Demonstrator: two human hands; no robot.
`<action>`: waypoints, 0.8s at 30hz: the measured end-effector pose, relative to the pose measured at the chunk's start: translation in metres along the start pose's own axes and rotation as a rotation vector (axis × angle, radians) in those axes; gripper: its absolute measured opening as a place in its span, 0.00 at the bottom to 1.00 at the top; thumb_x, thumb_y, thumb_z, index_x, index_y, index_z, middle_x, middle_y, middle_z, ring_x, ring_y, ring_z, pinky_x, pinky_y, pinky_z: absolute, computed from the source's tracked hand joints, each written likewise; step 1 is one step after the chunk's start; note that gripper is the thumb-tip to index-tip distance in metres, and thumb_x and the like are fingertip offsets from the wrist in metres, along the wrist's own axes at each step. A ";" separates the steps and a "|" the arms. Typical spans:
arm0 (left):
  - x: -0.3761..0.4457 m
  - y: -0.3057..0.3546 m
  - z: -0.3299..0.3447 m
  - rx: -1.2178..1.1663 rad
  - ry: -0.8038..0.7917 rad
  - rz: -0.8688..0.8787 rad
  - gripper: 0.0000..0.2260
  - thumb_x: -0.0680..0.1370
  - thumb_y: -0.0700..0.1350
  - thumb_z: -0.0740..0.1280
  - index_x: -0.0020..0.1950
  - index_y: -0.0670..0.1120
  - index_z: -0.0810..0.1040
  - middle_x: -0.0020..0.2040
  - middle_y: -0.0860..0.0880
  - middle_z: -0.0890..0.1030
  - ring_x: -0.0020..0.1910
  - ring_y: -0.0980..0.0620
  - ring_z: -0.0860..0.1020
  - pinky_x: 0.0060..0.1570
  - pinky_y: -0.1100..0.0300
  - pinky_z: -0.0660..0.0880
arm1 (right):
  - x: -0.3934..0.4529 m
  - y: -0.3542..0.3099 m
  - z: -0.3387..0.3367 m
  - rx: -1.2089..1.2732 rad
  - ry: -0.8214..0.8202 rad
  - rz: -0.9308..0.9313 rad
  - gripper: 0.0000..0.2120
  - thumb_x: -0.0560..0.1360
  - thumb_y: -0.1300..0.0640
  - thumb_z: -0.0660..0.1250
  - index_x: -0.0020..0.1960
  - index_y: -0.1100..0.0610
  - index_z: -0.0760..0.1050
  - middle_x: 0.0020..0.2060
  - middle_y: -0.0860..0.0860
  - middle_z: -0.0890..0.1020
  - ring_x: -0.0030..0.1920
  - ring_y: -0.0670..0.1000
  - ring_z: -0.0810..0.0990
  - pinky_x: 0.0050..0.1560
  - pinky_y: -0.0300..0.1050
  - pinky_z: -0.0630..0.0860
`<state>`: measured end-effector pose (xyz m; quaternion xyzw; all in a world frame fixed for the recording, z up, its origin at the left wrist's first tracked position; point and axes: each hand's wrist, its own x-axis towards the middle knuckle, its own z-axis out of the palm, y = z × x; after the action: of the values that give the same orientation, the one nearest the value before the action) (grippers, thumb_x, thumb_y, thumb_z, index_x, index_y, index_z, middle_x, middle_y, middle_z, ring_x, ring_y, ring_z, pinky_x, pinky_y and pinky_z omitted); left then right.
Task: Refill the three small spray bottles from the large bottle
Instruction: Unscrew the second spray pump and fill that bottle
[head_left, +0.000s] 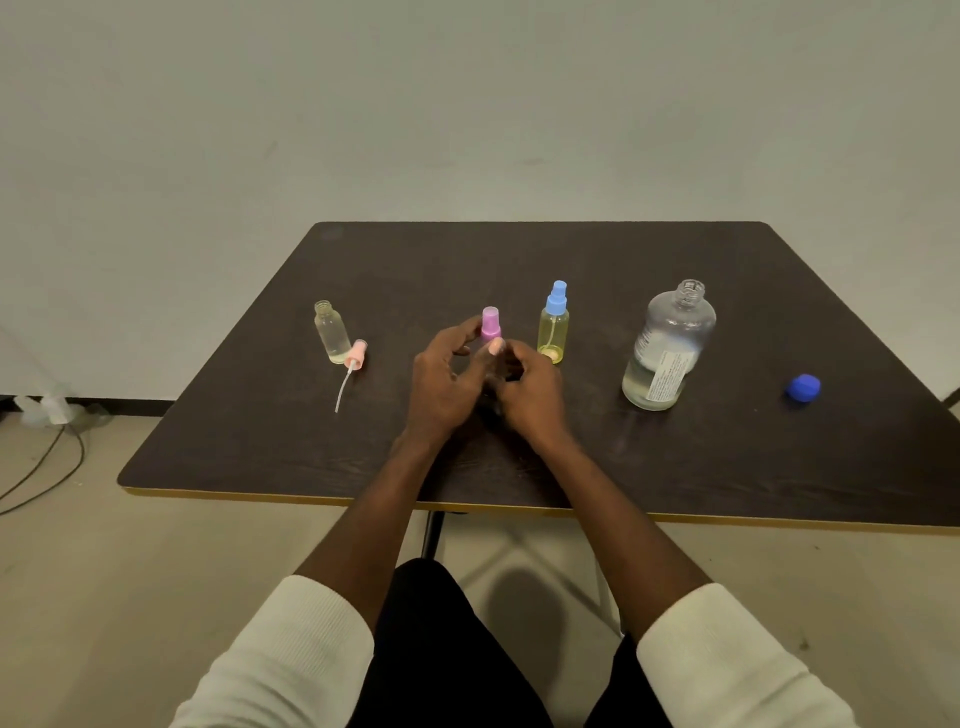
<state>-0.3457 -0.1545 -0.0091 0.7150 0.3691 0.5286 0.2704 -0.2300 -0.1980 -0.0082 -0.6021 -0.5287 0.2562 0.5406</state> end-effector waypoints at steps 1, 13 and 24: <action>-0.001 0.000 0.000 0.002 0.005 0.019 0.19 0.79 0.49 0.70 0.68 0.44 0.77 0.60 0.50 0.82 0.58 0.57 0.80 0.56 0.67 0.76 | 0.000 0.000 0.000 0.000 0.001 0.001 0.12 0.74 0.64 0.70 0.52 0.50 0.76 0.43 0.45 0.81 0.42 0.40 0.80 0.38 0.28 0.74; -0.004 0.001 0.000 -0.004 0.119 -0.015 0.15 0.77 0.43 0.73 0.63 0.43 0.80 0.53 0.49 0.82 0.51 0.63 0.80 0.50 0.73 0.73 | 0.000 0.007 -0.001 -0.024 -0.089 0.038 0.17 0.73 0.62 0.71 0.60 0.51 0.78 0.48 0.44 0.83 0.50 0.42 0.81 0.52 0.46 0.81; -0.006 0.005 -0.001 0.052 0.129 0.110 0.14 0.77 0.41 0.72 0.62 0.44 0.79 0.56 0.54 0.80 0.54 0.52 0.79 0.53 0.56 0.78 | -0.002 -0.002 0.001 -0.115 -0.057 0.059 0.11 0.70 0.60 0.75 0.45 0.56 0.72 0.38 0.48 0.80 0.36 0.45 0.76 0.33 0.33 0.71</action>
<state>-0.3468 -0.1621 -0.0080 0.7055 0.3597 0.5777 0.1979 -0.2324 -0.2000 -0.0070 -0.6399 -0.5398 0.2584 0.4820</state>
